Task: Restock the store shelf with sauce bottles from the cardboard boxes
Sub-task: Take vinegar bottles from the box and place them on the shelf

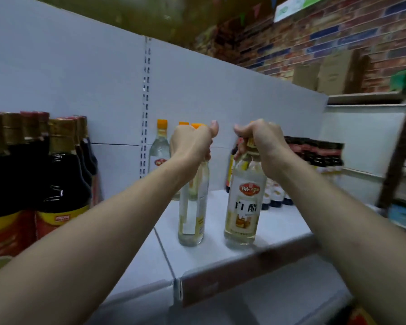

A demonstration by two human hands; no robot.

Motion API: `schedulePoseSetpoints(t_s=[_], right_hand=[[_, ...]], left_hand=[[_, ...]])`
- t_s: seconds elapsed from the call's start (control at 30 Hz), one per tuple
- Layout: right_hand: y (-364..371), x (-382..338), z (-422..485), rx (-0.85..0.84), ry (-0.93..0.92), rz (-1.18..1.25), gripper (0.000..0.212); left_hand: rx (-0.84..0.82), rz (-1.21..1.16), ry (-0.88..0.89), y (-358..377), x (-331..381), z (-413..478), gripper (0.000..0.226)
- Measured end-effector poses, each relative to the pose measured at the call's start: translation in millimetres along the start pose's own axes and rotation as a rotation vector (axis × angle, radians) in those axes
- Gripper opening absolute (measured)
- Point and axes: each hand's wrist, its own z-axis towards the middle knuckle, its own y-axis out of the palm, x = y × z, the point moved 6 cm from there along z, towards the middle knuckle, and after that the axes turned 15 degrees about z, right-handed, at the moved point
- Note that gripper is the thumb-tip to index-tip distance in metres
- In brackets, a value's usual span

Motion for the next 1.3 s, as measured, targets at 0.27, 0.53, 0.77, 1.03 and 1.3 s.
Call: schedulePoseSetpoints(t_s=[0.27,0.53,0.77,1.03,1.3], right_hand=[[19,47,57,-0.256,0.112,0.147,0.021],[46,76,81,-0.358,-0.139,0.146,0.035],[55,111,77,-0.293,-0.3,-0.076,0.019],[65,127,83,-0.212,-0.383,-0.111,0.043],[81,139,104,-0.185,-0.385,-0.111,0.035]], left_hand=[[0.302,0.239,-0.049,-5,-12,13,0.046],[0.462,0.55,-0.024,-9,-26,31,0.05],[0.204,0.572,0.131,-13,-60,36,0.022],[0.296,0.628,0.244,-17,-74,37,0.036],[0.273,0.714,0.247,-12,-88,64,0.037]])
